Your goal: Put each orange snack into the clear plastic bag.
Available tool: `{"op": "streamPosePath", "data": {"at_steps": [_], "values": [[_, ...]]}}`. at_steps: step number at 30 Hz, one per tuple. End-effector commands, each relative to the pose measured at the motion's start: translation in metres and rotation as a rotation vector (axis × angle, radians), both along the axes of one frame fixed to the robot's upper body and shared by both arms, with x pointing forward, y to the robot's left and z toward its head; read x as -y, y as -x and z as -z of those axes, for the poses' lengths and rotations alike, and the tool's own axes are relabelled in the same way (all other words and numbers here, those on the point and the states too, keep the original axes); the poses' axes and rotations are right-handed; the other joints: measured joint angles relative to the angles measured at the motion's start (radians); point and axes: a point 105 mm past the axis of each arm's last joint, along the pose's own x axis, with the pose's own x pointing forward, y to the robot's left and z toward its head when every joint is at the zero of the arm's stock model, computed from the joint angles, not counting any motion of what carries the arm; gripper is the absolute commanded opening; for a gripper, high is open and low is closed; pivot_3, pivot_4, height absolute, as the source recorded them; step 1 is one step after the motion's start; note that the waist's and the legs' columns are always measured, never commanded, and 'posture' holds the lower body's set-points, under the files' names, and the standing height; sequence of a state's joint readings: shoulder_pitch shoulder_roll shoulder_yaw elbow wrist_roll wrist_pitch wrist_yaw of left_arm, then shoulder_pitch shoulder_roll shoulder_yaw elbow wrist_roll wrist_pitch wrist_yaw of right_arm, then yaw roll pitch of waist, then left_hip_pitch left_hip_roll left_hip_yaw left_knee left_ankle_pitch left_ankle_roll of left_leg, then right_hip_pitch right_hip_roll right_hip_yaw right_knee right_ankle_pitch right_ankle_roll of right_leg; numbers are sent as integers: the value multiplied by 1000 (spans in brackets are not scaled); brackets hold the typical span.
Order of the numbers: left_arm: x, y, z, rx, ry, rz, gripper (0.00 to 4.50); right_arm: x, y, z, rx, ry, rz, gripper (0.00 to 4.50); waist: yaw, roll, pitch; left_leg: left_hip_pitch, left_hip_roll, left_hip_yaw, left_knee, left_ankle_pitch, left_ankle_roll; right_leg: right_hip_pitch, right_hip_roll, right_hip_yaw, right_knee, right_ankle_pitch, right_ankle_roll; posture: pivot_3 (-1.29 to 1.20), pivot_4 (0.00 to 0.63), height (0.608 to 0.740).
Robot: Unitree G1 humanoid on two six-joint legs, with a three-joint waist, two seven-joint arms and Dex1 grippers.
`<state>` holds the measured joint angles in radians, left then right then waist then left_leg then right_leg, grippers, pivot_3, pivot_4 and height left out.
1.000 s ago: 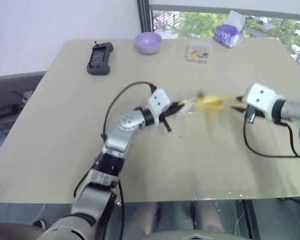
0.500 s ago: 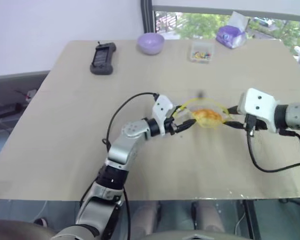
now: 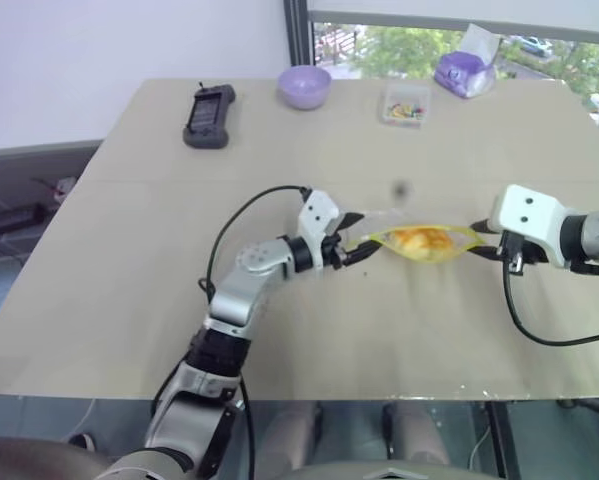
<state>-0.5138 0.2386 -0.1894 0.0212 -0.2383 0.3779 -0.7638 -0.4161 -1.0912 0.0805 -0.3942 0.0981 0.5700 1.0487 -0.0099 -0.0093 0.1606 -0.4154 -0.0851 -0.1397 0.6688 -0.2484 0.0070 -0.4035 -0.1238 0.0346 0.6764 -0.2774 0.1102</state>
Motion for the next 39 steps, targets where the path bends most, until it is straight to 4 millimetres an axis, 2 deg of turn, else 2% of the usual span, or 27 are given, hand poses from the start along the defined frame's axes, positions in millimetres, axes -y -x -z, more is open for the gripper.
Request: {"op": "streamPosePath", "data": {"at_steps": [1,2,5,7,10,11,17,23,26,29,30,32,33,36,39], "values": [[2,3,-7,49,-8,29,3416,-2,-1,-9,48,8,-1,1526,-1,0,0,0,0,0,0,0,0,0,0,0,0,0,0,0,150,740],[1,3,-7,51,-14,32,3416,-2,-1,-9,51,7,1,1526,-1,0,0,0,0,0,0,0,0,0,0,0,0,0,0,0,150,740],[1,3,-6,53,-17,34,2633,-1,-2,-10,55,6,6,1526,-2,0,0,0,0,0,0,0,0,0,0,0,0,0,0,0,150,740],[0,2,-5,54,-21,34,1860,0,-3,-11,62,3,11,1526,-2,0,0,0,0,0,0,0,0,0,0,0,0,0,0,0,150,740],[-1,1,-4,54,-31,33,331,1,-6,-14,74,0,18,1526,-2,0,0,0,0,0,0,0,0,0,0,0,0,0,0,0,150,740],[-2,1,-3,52,-34,31,76,2,-6,-14,78,2,21,1526,-2,0,0,0,0,0,0,0,0,0,0,0,0,0,0,0,150,740],[-1,-1,-2,20,-17,33,76,7,-10,-17,101,8,43,1526,-2,0,0,0,0,0,0,0,0,0,0,0,0,0,0,0,150,740],[8,0,-5,-41,22,66,76,11,-5,-18,85,9,38,1526,-2,0,0,0,0,0,0,0,0,0,0,0,0,0,0,0,150,740],[15,3,-9,-57,45,94,0,25,-2,-26,90,34,79,2252,1,0,0,0,0,0,0,0,0,0,0,0,0,0,0,0,150,740],[22,10,-8,-74,52,139,0,30,-2,-46,141,21,111,3731,-2,0,0,0,0,0,0,0,0,0,0,0,0,0,0,0,150,740],[24,14,-8,-82,55,163,0,24,0,-54,158,-9,99,4136,-4,0,0,0,0,0,0,0,0,0,0,0,0,0,0,0,150,740],[28,20,-7,-98,60,201,0,7,5,-66,165,-76,55,4136,-9,0,0,0,0,1,0,0,0,0,1,0,0,0,0,0,150,740],[31,24,-7,-106,62,224,0,-14,13,-66,134,-145,-14,4136,-10,0,0,1,1,1,0,0,0,0,1,1,1,0,0,0,150,740],[35,29,-8,-113,59,260,0,-57,29,-57,52,-253,-144,4136,-8,0,0,1,2,1,-1,0,0,0,2,1,0,0,0,0,150,740],[35,29,-11,-111,53,270,0,-73,31,-43,23,-256,-162,4136,0,0,0,0,1,0,0,0,0,0,0,0,0,0,0,0,150,740]]}}
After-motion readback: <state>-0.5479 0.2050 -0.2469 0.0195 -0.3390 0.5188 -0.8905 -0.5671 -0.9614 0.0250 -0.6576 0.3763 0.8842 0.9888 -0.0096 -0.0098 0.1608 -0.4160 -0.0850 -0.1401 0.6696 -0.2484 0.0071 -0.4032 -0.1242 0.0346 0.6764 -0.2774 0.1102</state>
